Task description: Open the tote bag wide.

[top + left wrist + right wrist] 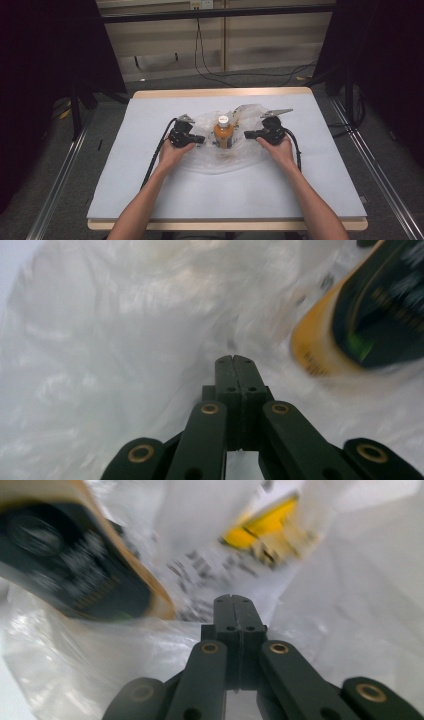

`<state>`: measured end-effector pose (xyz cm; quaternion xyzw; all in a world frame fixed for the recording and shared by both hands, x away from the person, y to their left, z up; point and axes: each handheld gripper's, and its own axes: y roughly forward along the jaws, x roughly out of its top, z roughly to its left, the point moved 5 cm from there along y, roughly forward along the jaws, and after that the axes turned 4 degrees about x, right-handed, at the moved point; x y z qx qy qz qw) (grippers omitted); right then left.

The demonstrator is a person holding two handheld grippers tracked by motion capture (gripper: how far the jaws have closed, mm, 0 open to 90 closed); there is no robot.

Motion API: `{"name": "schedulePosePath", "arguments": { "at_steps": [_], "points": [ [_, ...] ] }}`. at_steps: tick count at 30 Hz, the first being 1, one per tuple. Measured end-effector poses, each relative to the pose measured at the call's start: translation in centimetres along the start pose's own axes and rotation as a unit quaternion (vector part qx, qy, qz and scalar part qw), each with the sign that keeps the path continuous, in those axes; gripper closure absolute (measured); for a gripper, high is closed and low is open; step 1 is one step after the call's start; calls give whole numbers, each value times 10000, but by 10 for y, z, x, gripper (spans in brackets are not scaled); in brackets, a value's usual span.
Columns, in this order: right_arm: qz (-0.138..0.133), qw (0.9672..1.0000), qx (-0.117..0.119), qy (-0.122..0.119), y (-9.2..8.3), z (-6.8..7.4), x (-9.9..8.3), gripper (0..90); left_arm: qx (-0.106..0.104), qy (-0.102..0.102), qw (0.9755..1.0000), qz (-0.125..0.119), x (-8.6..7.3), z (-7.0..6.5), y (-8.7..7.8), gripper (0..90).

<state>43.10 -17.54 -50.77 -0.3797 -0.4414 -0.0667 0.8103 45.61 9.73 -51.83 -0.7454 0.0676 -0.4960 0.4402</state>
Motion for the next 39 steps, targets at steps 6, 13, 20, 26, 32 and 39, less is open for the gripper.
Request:
{"name": "schedulePosePath", "arguments": {
  "at_steps": [6, 13, 20, 26, 32, 39],
  "points": [
    [286, 9995, -32, 148, -4, -12, -23, 900, -62, -178, 9997, -134, -12, 5, -10, 900],
    [435, 9987, -212, 167, -26, -18, -34, 900, -64, -185, 9997, -164, -32, 10, -29, 900],
    [543, 9978, -324, 181, -46, -21, -44, 900, -58, -131, 9998, -136, -48, 10, -47, 900],
    [414, 9985, -282, 212, -49, -19, -44, 900, -143, -74, 9997, -169, -49, 5, -51, 900],
    [277, 9996, -10, -95, -58, 8, -27, 900, -222, 195, 9983, -500, -28, -19, -67, 900],
    [275, 9988, 137, -379, -68, 29, -5, 900, -398, 653, 9959, -489, -2, -53, -72, 900]
  ]
}}
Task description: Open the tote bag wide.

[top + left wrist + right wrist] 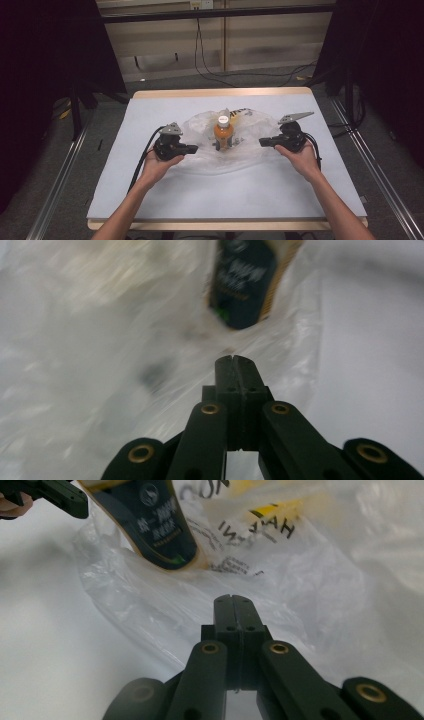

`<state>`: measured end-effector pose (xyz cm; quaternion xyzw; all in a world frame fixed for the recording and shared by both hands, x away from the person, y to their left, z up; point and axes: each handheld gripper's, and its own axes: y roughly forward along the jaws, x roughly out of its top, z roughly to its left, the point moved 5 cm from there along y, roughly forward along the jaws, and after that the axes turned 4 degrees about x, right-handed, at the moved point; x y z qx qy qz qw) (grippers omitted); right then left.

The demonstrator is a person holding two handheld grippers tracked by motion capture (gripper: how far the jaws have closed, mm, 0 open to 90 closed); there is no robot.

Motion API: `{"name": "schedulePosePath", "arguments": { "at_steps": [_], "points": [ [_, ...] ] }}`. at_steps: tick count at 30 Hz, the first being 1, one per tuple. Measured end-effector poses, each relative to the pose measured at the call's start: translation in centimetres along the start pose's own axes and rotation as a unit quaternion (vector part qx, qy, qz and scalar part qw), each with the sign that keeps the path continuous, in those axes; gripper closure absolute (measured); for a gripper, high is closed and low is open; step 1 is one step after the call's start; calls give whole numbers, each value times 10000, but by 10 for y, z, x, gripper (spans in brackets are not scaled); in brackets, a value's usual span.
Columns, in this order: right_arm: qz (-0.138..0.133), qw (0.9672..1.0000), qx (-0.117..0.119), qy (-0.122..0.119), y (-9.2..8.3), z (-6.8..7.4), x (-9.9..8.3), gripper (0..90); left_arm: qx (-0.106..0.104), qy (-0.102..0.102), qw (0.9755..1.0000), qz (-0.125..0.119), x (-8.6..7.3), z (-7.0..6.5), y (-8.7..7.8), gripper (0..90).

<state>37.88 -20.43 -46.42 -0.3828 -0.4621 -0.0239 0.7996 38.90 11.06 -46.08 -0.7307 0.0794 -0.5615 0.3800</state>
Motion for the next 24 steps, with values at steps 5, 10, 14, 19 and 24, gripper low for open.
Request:
{"name": "schedulePosePath", "arguments": {
  "at_steps": [5, 10, 14, 19, 24],
  "points": [
    [176, 9996, 92, -194, 5, 11, 17, 900, -121, 197, 9996, 183, 18, -8, 17, 900],
    [302, 9987, 160, -375, 17, 23, 31, 900, -102, 468, 9980, 412, 33, -9, 31, 900],
    [635, 9970, 148, -413, 26, 30, 39, 900, -66, 495, 9960, 737, 39, -5, 40, 900],
    [1087, 9934, 31, -360, 39, 31, 55, 900, -20, 382, 9950, 924, 34, 7, 53, 900],
    [1630, 9866, -7, -119, 68, 17, 64, 900, 79, 449, 9919, 1189, 25, 7, 68, 900]
  ]
}}
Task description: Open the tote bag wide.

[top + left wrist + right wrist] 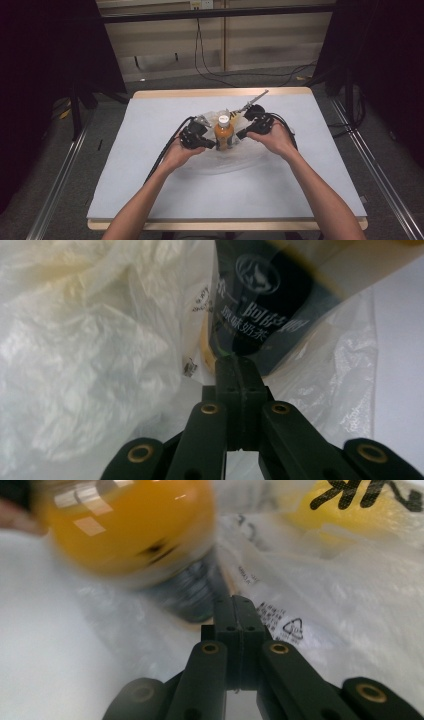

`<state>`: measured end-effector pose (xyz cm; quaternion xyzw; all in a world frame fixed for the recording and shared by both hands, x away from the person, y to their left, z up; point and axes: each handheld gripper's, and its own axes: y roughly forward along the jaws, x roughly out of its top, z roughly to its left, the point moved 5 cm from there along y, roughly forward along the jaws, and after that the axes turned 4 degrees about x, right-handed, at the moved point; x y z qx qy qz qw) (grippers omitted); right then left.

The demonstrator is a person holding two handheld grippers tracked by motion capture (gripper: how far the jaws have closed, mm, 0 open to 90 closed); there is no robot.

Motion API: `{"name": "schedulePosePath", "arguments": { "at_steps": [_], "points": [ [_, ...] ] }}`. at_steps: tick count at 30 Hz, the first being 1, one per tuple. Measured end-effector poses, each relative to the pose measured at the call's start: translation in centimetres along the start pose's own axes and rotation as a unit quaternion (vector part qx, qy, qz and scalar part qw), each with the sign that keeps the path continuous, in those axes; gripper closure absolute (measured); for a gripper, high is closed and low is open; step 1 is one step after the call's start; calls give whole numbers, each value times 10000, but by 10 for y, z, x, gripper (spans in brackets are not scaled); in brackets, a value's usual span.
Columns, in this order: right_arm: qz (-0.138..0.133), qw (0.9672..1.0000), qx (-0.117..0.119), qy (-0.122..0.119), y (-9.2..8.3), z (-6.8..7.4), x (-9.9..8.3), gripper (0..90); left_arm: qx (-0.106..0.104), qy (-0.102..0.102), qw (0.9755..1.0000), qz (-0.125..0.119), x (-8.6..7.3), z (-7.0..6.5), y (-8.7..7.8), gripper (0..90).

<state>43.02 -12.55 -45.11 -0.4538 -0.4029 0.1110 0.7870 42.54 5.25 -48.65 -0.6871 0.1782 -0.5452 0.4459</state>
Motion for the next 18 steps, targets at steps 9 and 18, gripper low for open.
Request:
{"name": "schedulePosePath", "arguments": {
  "at_steps": [9, 18],
  "points": [
    [509, 9977, 254, 370, 41, -28, 15, 900, -157, 231, 9993, 268, -18, -22, 12, 900],
    [905, 9938, 291, 582, 70, -44, 24, 900, -319, 731, 9959, 429, -20, -64, 8, 900]
  ]
}}
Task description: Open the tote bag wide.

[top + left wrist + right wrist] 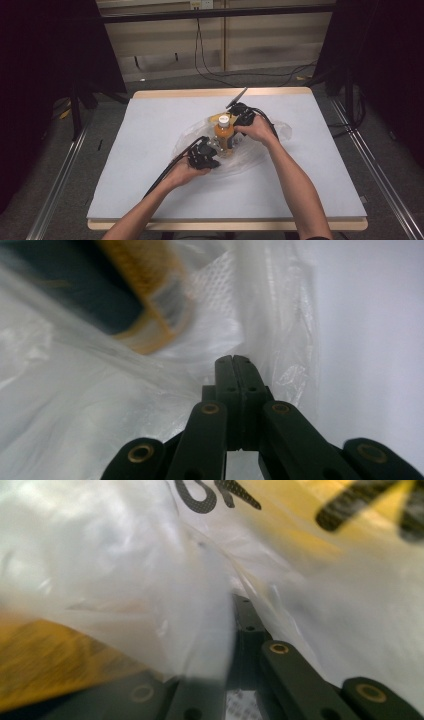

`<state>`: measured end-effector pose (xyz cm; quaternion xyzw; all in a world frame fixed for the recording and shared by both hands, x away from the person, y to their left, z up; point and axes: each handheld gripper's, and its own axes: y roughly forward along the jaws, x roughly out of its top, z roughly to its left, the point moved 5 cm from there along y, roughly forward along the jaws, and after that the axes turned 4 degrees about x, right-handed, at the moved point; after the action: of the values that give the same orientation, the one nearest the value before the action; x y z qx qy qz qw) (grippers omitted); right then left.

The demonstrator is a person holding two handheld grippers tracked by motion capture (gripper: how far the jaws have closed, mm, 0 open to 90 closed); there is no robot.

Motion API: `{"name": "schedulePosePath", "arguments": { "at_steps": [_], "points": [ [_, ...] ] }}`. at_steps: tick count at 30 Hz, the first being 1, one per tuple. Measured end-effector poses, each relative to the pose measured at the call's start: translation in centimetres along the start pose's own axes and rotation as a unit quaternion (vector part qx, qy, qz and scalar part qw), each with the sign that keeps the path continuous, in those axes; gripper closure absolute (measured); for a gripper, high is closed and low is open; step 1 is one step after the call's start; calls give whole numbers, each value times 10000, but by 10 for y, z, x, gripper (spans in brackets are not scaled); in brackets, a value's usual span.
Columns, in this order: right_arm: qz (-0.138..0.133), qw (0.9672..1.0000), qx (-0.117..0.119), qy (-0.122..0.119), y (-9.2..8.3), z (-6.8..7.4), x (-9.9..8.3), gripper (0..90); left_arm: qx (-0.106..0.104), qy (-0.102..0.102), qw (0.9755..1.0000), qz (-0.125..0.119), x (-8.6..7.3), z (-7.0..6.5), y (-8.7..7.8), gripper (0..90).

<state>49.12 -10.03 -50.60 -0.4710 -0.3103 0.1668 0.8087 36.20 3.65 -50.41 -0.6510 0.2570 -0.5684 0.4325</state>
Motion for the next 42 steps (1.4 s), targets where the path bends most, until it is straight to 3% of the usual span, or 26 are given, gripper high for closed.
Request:
{"name": "schedulePosePath", "arguments": {
  "at_steps": [6, 9, 10, 14, 17, 18, 20, 22, 23, 24, 25, 26, 28, 29, 35, 38, 40, 41, 42],
  "points": [
    [-20, 10000, 34, 41, 7, 0, 11, 900, -202, 275, 9994, -3, -4, -27, -4, 900],
    [-22, 9999, -98, 82, 9, -6, 21, 900, -306, 384, 9988, -27, -6, -42, -6, 900],
    [-22, 9999, -98, 82, 9, -6, 21, 900, -355, 506, 9981, 17, -8, -46, -8, 900],
    [-53, 9996, -256, 134, 10, -11, 30, 900, -432, 577, 9974, -21, -14, -64, -13, 900],
    [-179, 9995, -217, 166, 11, -16, 32, 900, -634, 641, 9959, -111, -19, -77, -15, 900],
    [-235, 9992, -188, 246, 11, -17, 33, 900, -784, 683, 9946, -51, -21, -80, -18, 900],
    [-257, 9986, -254, 392, 10, -19, 34, 900, -672, 655, 9955, -132, -22, -86, -17, 900],
    [-276, 9982, -359, 387, 9, -21, 36, 900, -833, 738, 9938, -58, -24, -91, -20, 900],
    [-283, 9981, -402, 359, 9, -23, 36, 900, -702, 749, 9947, -106, -24, -93, -20, 900],
    [-279, 9979, -394, 426, 9, -24, 37, 900, -928, 759, 9928, -37, -26, -96, -22, 900],
    [-350, 9977, -423, 406, 9, -26, 39, 900, -751, 778, 9940, -149, -26, -98, -21, 900],
    [-307, 9973, -504, 432, 8, -28, 40, 900, -730, 793, 9941, -140, -27, -101, -21, 900],
    [-361, 9968, -560, 444, 8, -32, 43, 900, -910, 902, 9917, -89, -29, -105, -24, 900],
    [-369, 9964, -612, 463, 8, -34, 45, 900, -773, 860, 9932, -118, -29, -107, -24, 900],
    [-537, 9914, -1035, 596, 5, -44, 50, 900, -941, 901, 9913, -184, -33, -109, -25, 900],
    [-546, 9911, -1023, 660, 5, -44, 49, 900, -1144, 803, 9901, -156, -33, -106, -25, 900],
    [-515, 9928, -945, 534, 5, -41, 48, 900, -1017, 697, 9921, -227, -32, -102, -24, 900],
    [-522, 9941, -865, 400, 6, -40, 47, 900, -1198, 681, 9904, -139, -32, -98, -25, 900],
    [-512, 9945, -834, 376, 5, -38, 45, 900, -987, 593, 9931, -232, -31, -95, -23, 900]
  ]
}}
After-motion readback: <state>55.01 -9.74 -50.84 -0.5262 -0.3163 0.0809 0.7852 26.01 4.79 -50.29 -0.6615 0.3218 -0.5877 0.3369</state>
